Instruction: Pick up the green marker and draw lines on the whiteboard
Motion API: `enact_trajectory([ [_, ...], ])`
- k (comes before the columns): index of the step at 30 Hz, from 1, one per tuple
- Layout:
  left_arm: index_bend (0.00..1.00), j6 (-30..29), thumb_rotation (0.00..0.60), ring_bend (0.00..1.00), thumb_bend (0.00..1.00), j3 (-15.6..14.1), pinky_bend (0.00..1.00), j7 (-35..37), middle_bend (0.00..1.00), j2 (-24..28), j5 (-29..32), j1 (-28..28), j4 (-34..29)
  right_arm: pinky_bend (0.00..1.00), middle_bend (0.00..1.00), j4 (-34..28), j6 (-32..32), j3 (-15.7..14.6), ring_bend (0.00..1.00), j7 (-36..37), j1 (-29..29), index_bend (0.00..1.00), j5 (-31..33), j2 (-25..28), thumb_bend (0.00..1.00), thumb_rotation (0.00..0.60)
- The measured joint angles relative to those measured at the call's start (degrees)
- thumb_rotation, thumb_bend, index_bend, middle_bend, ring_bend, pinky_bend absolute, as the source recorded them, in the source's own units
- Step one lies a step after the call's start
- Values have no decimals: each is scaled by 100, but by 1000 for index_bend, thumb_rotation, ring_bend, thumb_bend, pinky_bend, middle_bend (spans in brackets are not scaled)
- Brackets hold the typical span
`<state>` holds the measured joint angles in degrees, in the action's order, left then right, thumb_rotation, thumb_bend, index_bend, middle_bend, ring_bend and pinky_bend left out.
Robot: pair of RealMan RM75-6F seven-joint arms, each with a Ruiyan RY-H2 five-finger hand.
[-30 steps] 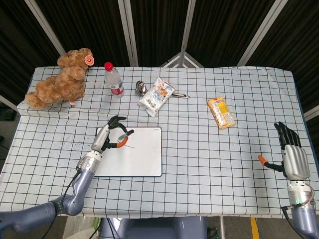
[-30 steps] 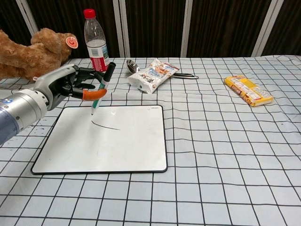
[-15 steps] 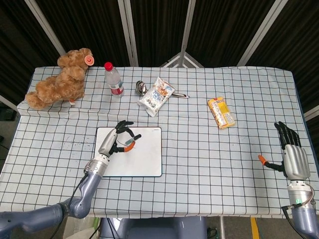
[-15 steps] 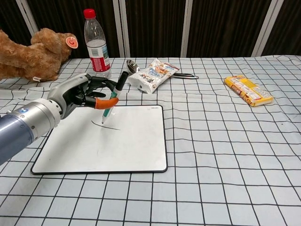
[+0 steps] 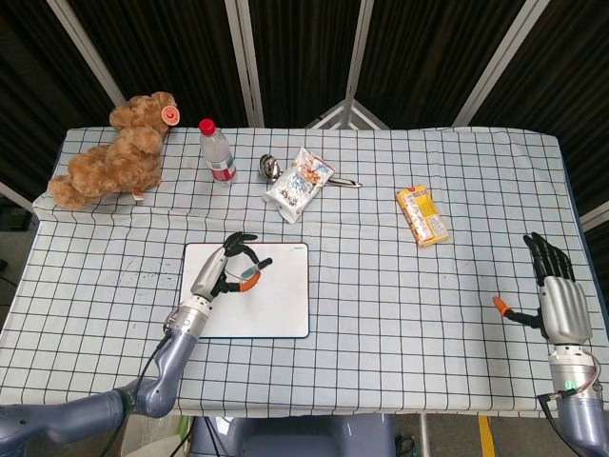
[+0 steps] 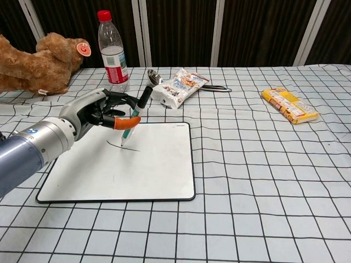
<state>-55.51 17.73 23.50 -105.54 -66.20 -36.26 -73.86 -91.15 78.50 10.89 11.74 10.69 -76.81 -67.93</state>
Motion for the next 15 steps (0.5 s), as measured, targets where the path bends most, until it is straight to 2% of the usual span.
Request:
enact_trajectory([
  [15, 765, 80, 600, 21, 582, -58, 114, -83, 159, -10, 32, 17, 47, 0, 0, 5, 5, -2, 0, 18, -2, 0, -11, 4, 209, 600],
])
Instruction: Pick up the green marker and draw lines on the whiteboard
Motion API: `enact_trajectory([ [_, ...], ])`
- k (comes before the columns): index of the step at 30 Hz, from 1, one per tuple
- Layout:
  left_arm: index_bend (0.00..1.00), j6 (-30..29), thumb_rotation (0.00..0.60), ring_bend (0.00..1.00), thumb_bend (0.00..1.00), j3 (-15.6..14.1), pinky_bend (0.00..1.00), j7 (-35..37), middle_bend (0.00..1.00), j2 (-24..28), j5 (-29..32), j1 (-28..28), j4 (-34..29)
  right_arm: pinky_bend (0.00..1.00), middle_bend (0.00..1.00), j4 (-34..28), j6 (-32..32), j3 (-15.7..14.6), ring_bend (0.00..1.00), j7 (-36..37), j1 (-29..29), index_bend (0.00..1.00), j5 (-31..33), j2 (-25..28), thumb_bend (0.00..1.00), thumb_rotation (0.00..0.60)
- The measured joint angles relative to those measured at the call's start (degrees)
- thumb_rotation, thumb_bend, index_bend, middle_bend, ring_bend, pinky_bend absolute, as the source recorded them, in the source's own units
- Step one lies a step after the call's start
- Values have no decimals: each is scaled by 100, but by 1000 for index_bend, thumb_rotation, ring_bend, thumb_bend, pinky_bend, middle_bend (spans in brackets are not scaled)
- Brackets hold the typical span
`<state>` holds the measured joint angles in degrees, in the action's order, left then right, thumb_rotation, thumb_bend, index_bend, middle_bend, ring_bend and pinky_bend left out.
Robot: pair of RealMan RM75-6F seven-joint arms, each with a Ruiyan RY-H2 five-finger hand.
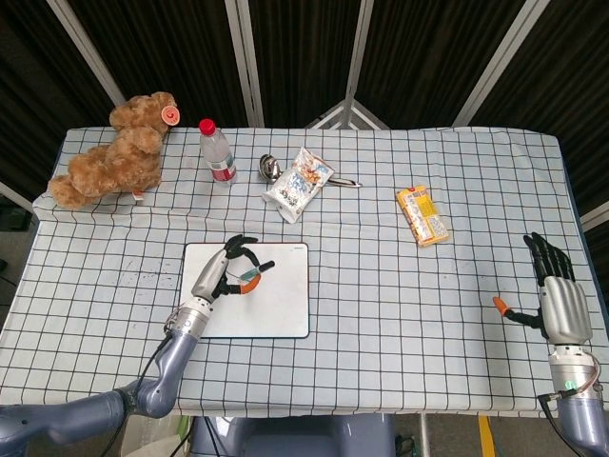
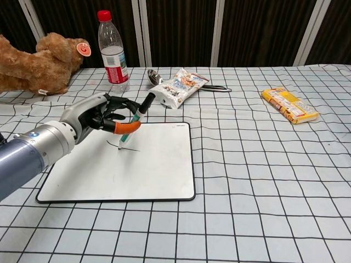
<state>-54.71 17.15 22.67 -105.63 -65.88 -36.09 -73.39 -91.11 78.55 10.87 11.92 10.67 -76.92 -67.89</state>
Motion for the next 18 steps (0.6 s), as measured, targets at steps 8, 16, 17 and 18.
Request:
enact_trajectory([
  [8, 765, -7, 600, 21, 582, -61, 114, -41, 159, 102, 18, 90, -89, 0, 0, -3, 7, -2, 0, -16, -1, 0, -2, -3, 209, 600],
  [16, 765, 2, 600, 21, 582, -245, 114, -68, 159, 286, 46, 278, -298, 0, 0, -3, 16, 4, 0, -35, -2, 0, 10, -12, 209, 600],
  [17, 765, -5, 600, 21, 582, -268, 114, -56, 159, 328, 46, 315, -368, 0, 0, -2, 15, 7, 0, -35, -2, 0, 19, -13, 209, 600],
  [18, 765, -13, 600, 21, 582, -285, 114, -45, 159, 366, 43, 345, -427, 0, 0, -2, 15, 12, 0, -34, -3, 0, 29, -15, 210, 600],
])
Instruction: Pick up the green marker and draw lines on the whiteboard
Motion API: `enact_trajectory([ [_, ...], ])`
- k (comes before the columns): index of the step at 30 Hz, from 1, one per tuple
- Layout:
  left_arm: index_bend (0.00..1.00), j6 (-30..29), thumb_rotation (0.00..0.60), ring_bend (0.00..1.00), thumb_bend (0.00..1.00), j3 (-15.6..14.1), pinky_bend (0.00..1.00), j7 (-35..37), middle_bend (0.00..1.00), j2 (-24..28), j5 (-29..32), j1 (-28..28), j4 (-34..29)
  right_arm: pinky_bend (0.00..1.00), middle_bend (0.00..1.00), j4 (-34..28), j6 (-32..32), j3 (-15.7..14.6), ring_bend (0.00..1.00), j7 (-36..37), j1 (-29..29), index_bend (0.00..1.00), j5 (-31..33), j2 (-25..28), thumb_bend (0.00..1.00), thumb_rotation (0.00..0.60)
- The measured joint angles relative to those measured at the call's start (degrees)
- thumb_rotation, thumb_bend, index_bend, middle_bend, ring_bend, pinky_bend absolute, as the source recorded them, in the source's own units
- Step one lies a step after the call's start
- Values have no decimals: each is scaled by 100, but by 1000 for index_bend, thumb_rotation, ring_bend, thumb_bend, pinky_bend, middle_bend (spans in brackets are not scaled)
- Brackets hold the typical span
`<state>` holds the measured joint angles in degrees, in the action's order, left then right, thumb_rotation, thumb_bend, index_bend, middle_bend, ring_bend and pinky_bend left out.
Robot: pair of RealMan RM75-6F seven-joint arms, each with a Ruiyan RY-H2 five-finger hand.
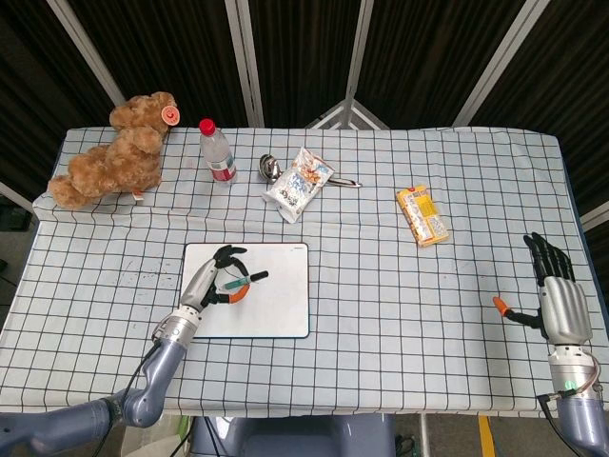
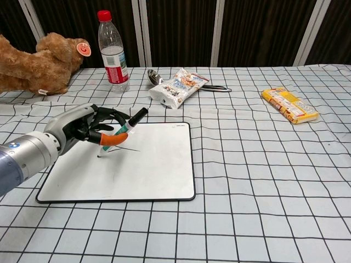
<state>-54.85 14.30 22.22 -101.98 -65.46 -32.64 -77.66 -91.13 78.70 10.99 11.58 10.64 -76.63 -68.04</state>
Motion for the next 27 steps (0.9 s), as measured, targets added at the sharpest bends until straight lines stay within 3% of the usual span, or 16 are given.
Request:
enact_trajectory([
  [7, 766, -322, 600, 21, 582, 15, 114, 233, 161, 321, -159, 239, -574, 0, 0, -5, 7, 5, 0, -12, 2, 0, -2, -8, 210, 600],
  [16, 766, -756, 600, 21, 582, 355, 114, 408, 161, 1163, -525, 406, -1574, 0, 0, -19, 14, -1, 0, -41, 0, 0, -6, -12, 210, 600],
  [21, 767, -767, 600, 21, 581, 480, 114, 0, 162, 1407, -474, 352, -1595, 0, 0, -28, 7, -5, 0, -44, -2, 0, -3, -4, 210, 600],
  [27, 765, -694, 600, 21, 569, 402, 114, -1009, 169, 1574, -310, 246, -1322, 0, 0, -42, -9, 1, 0, -43, -4, 0, 28, 3, 209, 600],
])
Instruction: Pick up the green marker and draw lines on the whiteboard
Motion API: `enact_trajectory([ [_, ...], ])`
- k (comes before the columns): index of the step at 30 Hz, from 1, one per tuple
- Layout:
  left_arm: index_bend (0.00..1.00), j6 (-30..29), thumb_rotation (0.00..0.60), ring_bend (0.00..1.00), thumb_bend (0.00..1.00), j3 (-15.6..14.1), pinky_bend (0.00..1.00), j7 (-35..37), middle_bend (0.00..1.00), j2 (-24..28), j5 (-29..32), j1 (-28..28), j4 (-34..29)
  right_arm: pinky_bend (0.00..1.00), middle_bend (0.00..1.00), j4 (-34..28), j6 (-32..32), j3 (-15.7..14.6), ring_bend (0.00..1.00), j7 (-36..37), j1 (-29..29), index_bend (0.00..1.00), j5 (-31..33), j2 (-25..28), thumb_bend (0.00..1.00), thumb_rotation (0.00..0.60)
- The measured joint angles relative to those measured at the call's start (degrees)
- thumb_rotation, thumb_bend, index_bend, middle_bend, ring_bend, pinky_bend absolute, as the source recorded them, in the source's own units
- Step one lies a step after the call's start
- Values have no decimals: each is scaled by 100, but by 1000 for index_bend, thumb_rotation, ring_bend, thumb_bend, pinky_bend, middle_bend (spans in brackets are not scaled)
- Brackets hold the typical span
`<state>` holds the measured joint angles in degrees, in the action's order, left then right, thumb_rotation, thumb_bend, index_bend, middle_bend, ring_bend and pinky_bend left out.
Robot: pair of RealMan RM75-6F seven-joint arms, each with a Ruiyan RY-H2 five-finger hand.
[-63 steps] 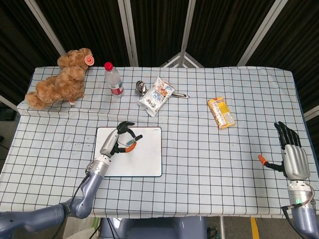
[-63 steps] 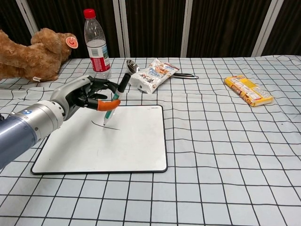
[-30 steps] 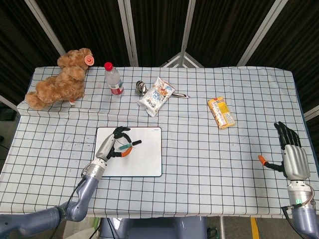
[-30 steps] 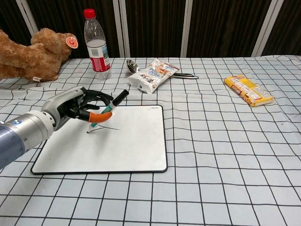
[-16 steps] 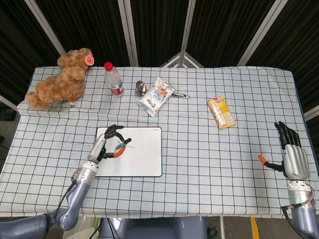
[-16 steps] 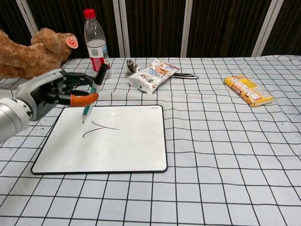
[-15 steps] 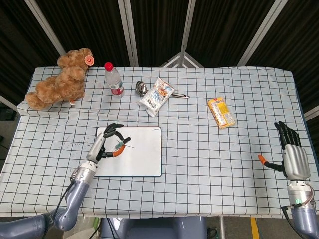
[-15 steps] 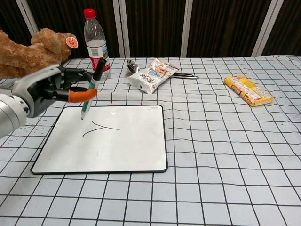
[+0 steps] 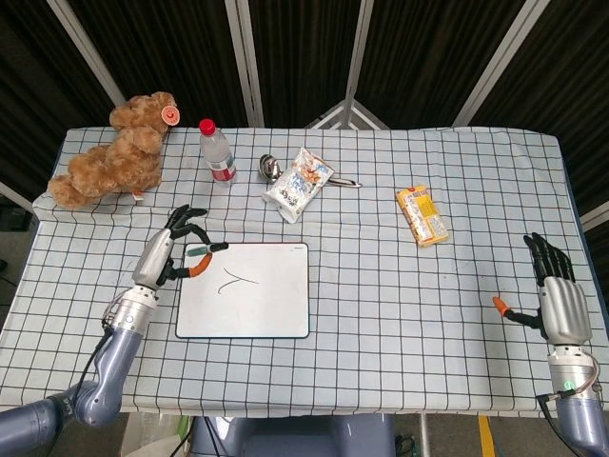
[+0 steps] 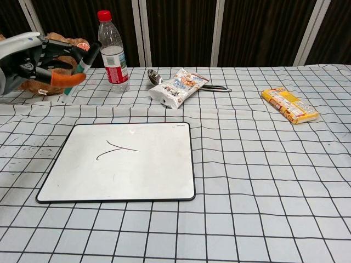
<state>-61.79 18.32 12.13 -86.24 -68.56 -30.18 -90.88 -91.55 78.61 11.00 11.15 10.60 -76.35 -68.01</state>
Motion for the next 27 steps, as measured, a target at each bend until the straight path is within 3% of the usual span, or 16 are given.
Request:
enact_trajectory([
  [11, 748, 171, 600, 21, 513, -653, 92, -2194, 165, -28, 500, -121, 985, 0, 0, -23, -23, 3, 0, -19, 4, 0, 27, 4, 209, 600],
  [17, 715, 234, 600, 21, 486, -890, 88, -2804, 146, -283, 723, -173, 1453, 0, 0, -16, -38, 8, 0, -7, 10, 0, 32, 8, 210, 600],
  [22, 643, 237, 600, 6, 402, -910, 55, -2938, 76, -480, 848, -190, 1558, 0, 0, -13, -25, 4, 0, 1, 6, 0, 16, 10, 209, 600],
  [27, 452, 258, 600, 0, 268, -913, 0, -2924, 0, -555, 890, -184, 1582, 0, 0, -10, -13, 0, 0, 2, 4, 0, -5, 8, 209, 600],
])
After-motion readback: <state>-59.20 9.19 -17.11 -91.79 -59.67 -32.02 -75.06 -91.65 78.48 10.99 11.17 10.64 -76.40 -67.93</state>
